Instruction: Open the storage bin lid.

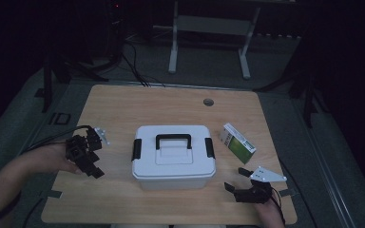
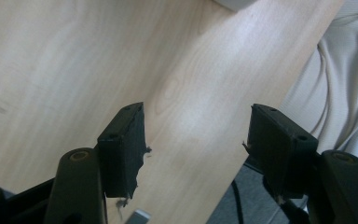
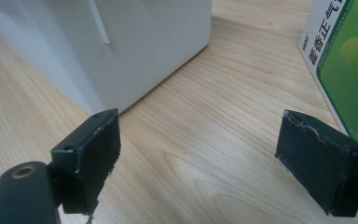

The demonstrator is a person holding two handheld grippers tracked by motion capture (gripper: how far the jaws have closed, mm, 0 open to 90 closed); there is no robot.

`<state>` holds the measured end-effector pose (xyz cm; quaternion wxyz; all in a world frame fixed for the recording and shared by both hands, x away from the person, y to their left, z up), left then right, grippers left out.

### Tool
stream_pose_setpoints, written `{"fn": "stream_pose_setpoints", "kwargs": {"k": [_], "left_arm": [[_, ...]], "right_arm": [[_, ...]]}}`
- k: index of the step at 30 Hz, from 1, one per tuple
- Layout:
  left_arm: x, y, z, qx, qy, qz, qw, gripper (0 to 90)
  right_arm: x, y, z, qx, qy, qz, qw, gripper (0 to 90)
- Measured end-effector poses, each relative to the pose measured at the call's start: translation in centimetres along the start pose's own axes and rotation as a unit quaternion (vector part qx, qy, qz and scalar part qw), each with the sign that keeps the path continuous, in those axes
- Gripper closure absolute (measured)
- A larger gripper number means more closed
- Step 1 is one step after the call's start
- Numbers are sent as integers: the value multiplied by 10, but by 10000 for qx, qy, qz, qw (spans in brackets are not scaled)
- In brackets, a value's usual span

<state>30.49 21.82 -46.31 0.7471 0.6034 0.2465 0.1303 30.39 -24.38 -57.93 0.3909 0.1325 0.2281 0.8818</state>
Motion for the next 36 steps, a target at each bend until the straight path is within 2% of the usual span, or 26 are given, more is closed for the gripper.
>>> {"fn": "stream_pose_setpoints", "kwargs": {"k": [11,20,21,26,28,35,36], "left_arm": [[-9,15,37,37,-365,117,9993,370],[-13,16,61,112,-551,186,9982,370],[-13,17,70,137,-596,209,9979,370],[-13,15,92,184,-640,226,9975,370],[-13,13,99,269,-733,299,9965,370],[-17,10,123,305,-944,349,9945,370],[-18,10,128,337,-1016,414,9934,370]], "right_arm": [[0,0,0,-7,-9,25,10000,135],[1,0,-1,1,1,33,10000,135],[1,0,-1,-7,0,35,10000,135],[1,0,-1,-4,-1,46,10000,135],[1,0,-1,3,35,55,10000,135],[1,1,-2,-16,34,81,10000,135],[1,0,-2,-13,39,80,10000,135]]}}
Point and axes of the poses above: each handheld gripper's, and its own axes: y roughly backward along the jaws, z roughly out of its top, x roughly to its left, the point moved 7 cm from there along -y, roughly forward along the jaws, and after that the axes turned 5 degrees about -z, right-handed, at the moved point
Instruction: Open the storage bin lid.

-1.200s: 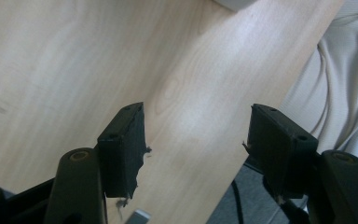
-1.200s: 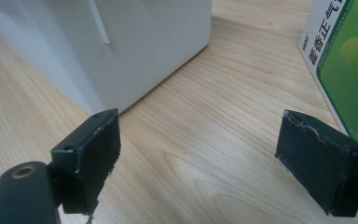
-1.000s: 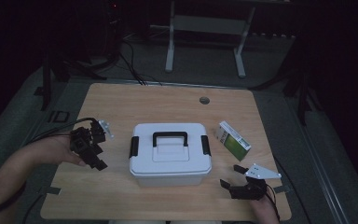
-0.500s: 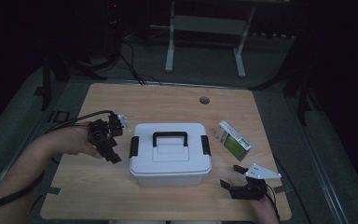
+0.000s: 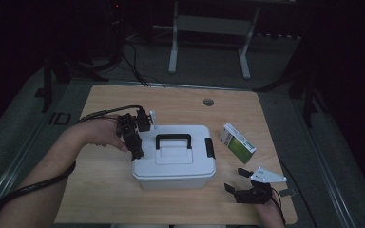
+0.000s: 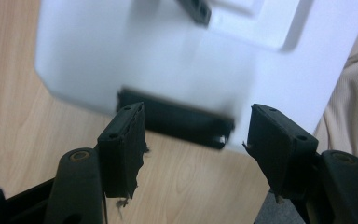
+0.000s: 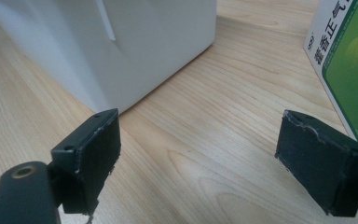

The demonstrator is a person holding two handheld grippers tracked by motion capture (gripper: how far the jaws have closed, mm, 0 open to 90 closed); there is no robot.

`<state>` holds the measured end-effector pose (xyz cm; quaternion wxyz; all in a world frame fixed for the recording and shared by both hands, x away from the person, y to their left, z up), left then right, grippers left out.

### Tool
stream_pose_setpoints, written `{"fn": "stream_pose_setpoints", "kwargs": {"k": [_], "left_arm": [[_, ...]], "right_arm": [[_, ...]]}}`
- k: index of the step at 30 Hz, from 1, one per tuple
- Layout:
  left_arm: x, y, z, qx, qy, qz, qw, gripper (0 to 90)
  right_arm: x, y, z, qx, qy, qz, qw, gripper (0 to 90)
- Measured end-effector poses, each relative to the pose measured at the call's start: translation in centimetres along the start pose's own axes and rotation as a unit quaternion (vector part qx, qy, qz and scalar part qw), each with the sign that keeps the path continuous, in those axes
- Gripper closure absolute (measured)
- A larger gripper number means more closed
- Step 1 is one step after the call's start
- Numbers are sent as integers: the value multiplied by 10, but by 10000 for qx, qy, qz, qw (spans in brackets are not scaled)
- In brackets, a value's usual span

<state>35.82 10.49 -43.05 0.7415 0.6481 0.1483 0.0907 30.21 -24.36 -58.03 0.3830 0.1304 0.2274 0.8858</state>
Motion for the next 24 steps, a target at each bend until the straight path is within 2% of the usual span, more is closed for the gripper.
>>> {"fn": "stream_pose_setpoints", "kwargs": {"k": [3,12,16,21,24], "left_arm": [[-1,0,10,120,-124,75,9998,370],[5,2,43,11,-340,187,9992,370],[7,1,53,-32,-392,173,9991,370],[13,0,62,1,-436,274,9987,371],[12,-1,68,16,-593,291,9978,406]], "right_arm": [[1,0,0,0,14,9,10000,135],[0,1,0,-39,-10,37,10000,135],[1,1,0,-39,-11,52,10000,135],[1,1,0,-45,-8,67,10000,135],[1,1,0,-44,4,76,10000,135]]}}
Point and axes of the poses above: each handheld gripper's, and its own axes: y roughly backward along the jaws, z roughly out of its top, x roughly to its left, the point moved 7 cm from there along -y, roughly forward along the jaws, and after that the axes turned 5 degrees about -z, right-handed, at the moved point
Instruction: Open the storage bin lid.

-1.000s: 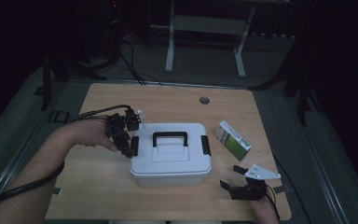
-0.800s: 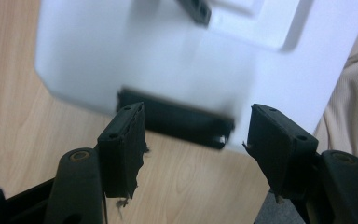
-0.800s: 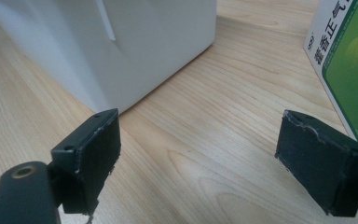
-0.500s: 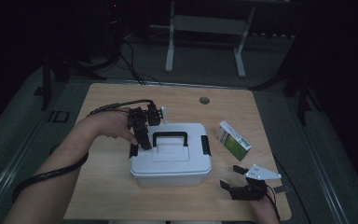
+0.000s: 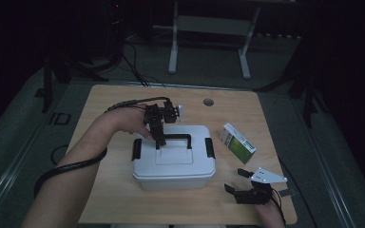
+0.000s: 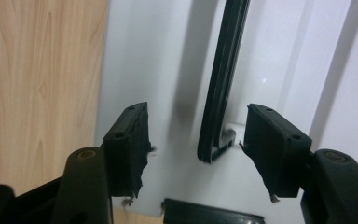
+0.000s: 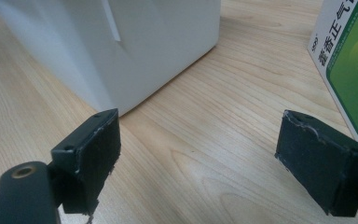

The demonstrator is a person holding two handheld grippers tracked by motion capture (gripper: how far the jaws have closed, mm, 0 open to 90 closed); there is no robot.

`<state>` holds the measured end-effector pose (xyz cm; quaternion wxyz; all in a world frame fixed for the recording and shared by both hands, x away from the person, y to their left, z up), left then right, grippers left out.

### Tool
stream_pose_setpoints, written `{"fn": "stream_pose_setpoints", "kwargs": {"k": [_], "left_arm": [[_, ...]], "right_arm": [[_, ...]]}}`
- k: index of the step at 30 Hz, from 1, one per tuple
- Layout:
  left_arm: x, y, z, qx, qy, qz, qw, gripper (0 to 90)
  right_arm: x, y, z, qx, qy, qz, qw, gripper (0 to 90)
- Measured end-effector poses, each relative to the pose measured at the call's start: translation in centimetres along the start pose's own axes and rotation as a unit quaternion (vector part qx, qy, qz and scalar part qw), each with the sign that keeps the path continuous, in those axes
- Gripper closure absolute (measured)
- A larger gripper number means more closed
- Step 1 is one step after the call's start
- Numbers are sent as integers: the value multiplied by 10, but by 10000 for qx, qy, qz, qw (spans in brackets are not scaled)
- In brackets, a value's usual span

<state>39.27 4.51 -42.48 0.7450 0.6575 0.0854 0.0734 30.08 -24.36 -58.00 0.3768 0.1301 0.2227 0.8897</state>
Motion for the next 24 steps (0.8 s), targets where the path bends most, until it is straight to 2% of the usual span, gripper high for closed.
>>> {"fn": "stream_pose_setpoints", "kwargs": {"k": [5,9,12,14,17,22,24], "left_arm": [[3,0,11,-65,-127,21,9999,456],[2,-2,20,-57,-268,-88,9996,497],[-2,-6,25,62,-392,-195,9990,525],[-3,-8,27,156,-463,-209,9986,581],[-4,-9,29,174,-514,-271,9982,645],[-8,-8,35,278,-667,-266,9970,740],[-8,-10,36,301,-691,-183,9970,744]], "right_arm": [[-1,0,0,-11,3,-9,10000,135],[0,0,0,0,20,-7,10000,135],[-1,0,-1,5,8,-4,10000,135],[-1,0,-1,9,-7,-5,10000,135],[-1,0,-1,2,5,4,10000,135],[-1,0,-1,16,-9,4,10000,136],[-1,0,-1,9,-16,1,10000,136]]}}
Point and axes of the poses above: each handheld gripper's, and its own axes: y roughly backward along the jaws, z roughly out of its top, x roughly to its left, the point moved 7 cm from there along -y, roughly forward along the jaws, and after that the axes turned 5 degrees about -z, right-handed, at the moved point
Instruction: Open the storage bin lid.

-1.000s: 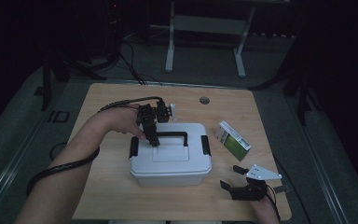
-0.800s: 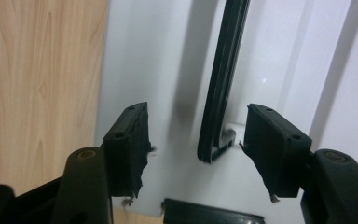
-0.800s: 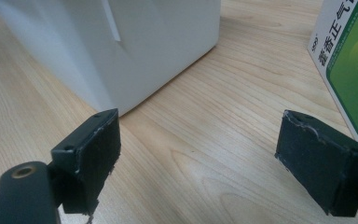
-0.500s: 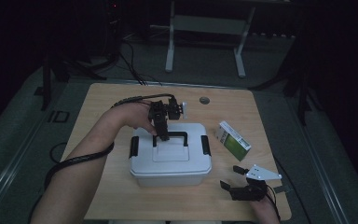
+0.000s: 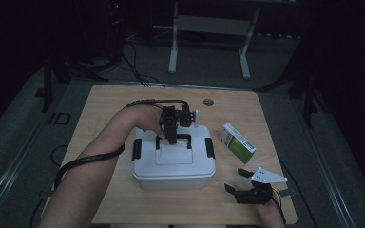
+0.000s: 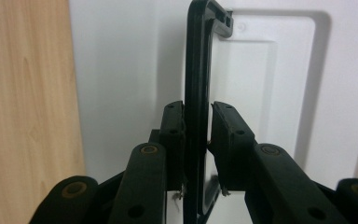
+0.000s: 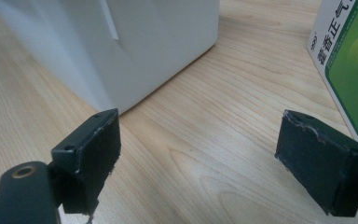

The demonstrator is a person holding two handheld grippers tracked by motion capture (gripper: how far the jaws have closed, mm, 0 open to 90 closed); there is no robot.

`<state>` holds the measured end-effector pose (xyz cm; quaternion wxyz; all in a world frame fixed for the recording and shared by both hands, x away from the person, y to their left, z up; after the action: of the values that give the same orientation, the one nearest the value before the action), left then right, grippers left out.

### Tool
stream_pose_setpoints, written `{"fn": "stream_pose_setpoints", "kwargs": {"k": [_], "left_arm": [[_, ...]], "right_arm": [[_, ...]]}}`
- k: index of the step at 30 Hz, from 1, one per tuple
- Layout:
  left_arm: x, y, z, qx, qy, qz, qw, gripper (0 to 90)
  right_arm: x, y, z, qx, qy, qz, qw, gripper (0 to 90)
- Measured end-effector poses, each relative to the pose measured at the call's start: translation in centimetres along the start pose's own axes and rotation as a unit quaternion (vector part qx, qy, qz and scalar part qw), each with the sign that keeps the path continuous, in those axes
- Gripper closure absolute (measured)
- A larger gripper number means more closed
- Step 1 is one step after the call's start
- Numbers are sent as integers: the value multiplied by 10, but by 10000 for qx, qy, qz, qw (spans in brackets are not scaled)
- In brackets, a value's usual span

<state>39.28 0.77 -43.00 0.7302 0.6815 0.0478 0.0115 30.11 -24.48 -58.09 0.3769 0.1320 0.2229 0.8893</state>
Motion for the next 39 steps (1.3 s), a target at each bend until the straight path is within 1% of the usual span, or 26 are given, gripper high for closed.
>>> {"fn": "stream_pose_setpoints", "kwargs": {"k": [1,3,4,5,6,8,9,10,11,12,15,16,20,22,23,26,28,30,31,33,35,39], "left_arm": [[0,-1,0,7,16,-23,10000,744],[-1,-5,0,18,-16,-27,10000,745],[-2,-7,-1,40,1,-64,10000,769],[-2,-9,-2,27,-27,-36,10000,781],[-2,-10,-2,18,-9,-65,10000,793],[-2,-9,-2,-26,-20,-103,9999,804],[-4,-9,-2,-34,11,-177,9998,811],[-4,-8,-2,-15,-37,-164,9999,816],[-5,-8,-2,7,-41,-167,9999,816],[-6,-8,-2,13,-20,-221,9998,822],[-7,-8,-2,29,-17,-195,9998,827],[-7,-7,-1,18,-41,-178,9998,828],[-8,-6,-2,-38,4,-204,9998,830],[-9,-5,-1,-48,-7,-162,9999,831],[-9,-5,-1,-40,-18,-173,9998,833],[-10,-1,0,-75,-50,-137,9999,834],[-11,4,0,-130,-11,-133,9998,833],[-11,5,1,-128,-38,-103,9999,833],[-13,10,1,-195,-67,-96,9997,833],[-13,15,1,-284,-78,-38,9996,832],[-12,21,0,-343,-115,74,9993,833],[-12,29,-3,-432,-33,81,9990,832]], "right_arm": [[0,0,0,-1,-5,3,10000,136],[0,0,0,-9,-10,8,10000,136],[0,0,0,-14,0,8,10000,136],[0,0,0,-8,2,6,10000,136],[0,0,0,-5,9,2,10000,136],[0,0,0,-6,6,6,10000,136],[0,0,0,1,4,2,10000,136],[0,0,0,6,3,-3,10000,137],[0,-1,0,9,5,-4,10000,136],[0,-1,0,12,5,-7,10000,137],[-1,-1,-1,16,2,-5,10000,137],[-1,-1,-1,17,0,-6,10000,137],[0,-1,-1,16,-7,5,10000,137],[0,-1,-1,8,-18,13,10000,137],[-1,-1,-1,7,-21,15,10000,138],[0,-1,-1,26,-45,22,10000,138],[0,-1,-1,36,-43,33,10000,138],[0,-1,-1,35,-46,38,10000,138],[0,-1,-1,34,-48,40,10000,138],[0,-1,-1,38,-41,46,10000,138],[0,-1,-1,40,-35,46,10000,138],[1,-1,-1,38,-40,49,10000,138]]}}
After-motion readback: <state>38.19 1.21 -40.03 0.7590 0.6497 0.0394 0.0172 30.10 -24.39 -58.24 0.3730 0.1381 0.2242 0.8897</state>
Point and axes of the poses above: each handheld gripper's, and its own axes: y roughly backward along the jaws, z roughly out of its top, x roughly to its left, the point moved 7 cm from there along -y, roughly forward along the jaws, and after that the axes turned 5 degrees about -z, right-handed, at the moved point
